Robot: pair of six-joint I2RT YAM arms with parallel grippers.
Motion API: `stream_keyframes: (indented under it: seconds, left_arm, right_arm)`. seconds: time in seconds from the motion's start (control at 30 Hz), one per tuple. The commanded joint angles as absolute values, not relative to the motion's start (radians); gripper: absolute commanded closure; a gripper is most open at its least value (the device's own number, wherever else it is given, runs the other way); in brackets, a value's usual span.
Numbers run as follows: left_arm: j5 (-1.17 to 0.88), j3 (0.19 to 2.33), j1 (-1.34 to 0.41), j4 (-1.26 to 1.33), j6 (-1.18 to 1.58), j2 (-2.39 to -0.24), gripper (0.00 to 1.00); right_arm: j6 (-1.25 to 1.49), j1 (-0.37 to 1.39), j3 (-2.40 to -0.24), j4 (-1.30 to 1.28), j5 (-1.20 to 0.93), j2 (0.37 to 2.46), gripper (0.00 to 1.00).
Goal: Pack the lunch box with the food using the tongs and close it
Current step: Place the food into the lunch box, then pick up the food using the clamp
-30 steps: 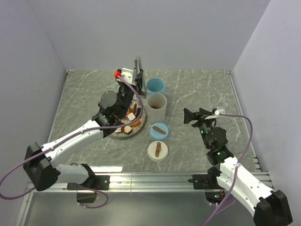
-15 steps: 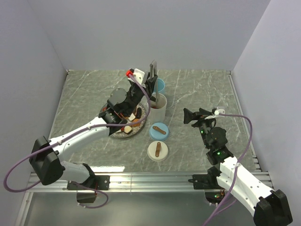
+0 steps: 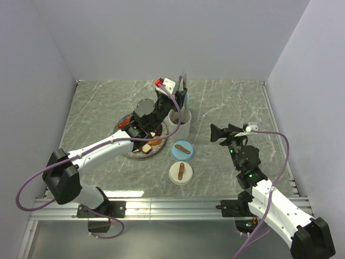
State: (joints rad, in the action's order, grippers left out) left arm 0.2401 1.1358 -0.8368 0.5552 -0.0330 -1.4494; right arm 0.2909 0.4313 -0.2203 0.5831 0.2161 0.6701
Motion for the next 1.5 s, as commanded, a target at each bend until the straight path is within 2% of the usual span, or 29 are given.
stream_keyframes:
  seconds: [0.0, 0.1, 0.33, 0.6, 0.77, 0.87, 1.17, 1.47]
  left_arm:
    - [0.232, 1.198, -0.842, 0.617, -0.031, -1.44, 0.53]
    - [0.238, 1.195, -0.841, 0.621, -0.034, -1.436, 0.51]
    - [0.29, 1.14, -0.845, 0.644, -0.066, -1.352, 0.57]
    - [0.469, 0.939, -0.844, 0.709, -0.143, -1.099, 0.58]
    - [0.535, 0.855, -0.81, 0.718, -0.163, -1.049, 0.56]
    - [0.502, 0.841, -0.706, 0.704, -0.106, -1.071, 0.55]
    - [0.434, 0.848, -0.546, 0.802, -0.048, -1.241, 0.51]
    - [0.298, 0.894, -0.407, 0.905, 0.032, -1.431, 0.58]
  right_arm:
    - [0.284, 0.423, -0.218, 0.621, 0.216, 0.667, 0.02]
    - [0.282, 0.425, -0.218, 0.621, 0.213, 0.669, 0.02]
    - [0.282, 0.425, -0.218, 0.623, 0.213, 0.667, 0.02]
    - [0.282, 0.425, -0.216, 0.621, 0.21, 0.664, 0.02]
    - [0.284, 0.425, -0.218, 0.621, 0.21, 0.666, 0.02]
    - [0.284, 0.425, -0.218, 0.62, 0.209, 0.669, 0.02]
    - [0.282, 0.423, -0.219, 0.62, 0.21, 0.672, 0.02]
    - [0.279, 0.425, -0.225, 0.617, 0.215, 0.667, 0.02]
